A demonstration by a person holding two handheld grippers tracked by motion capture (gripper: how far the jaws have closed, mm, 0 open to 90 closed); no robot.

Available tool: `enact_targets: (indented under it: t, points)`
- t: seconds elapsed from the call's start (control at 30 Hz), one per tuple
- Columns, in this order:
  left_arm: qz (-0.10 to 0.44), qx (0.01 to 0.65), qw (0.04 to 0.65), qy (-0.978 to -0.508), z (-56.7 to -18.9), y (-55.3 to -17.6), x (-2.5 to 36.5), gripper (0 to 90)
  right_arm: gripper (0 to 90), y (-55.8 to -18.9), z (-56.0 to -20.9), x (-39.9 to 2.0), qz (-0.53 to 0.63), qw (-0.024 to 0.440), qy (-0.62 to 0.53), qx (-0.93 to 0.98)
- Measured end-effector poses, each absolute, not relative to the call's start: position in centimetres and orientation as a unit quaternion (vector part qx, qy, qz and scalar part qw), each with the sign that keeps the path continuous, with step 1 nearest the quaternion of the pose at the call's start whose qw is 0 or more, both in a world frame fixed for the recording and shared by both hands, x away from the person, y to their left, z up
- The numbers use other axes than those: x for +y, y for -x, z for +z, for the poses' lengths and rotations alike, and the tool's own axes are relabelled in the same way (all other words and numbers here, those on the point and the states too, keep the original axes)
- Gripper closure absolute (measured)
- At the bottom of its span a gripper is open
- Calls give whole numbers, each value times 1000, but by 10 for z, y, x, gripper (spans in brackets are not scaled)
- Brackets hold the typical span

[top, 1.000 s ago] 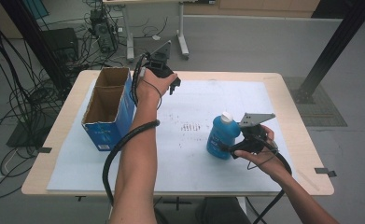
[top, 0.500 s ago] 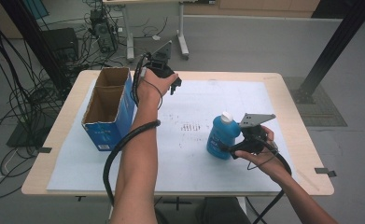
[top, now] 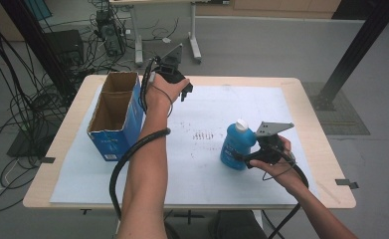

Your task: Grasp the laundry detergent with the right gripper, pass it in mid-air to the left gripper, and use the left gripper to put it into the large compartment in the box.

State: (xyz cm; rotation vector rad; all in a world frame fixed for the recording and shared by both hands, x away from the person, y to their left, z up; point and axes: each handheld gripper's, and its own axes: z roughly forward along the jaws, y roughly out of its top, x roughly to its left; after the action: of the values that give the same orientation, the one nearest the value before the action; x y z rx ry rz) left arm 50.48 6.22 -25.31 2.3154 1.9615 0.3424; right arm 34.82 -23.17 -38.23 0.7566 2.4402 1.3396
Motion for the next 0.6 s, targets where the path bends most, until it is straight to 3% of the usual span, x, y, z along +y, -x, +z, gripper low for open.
enact_targets:
  t: [0.6]
  points:
    - [111,642,42,-757,-256,-504,64,57,310,-349,-389,-224,462,130,-244,843]
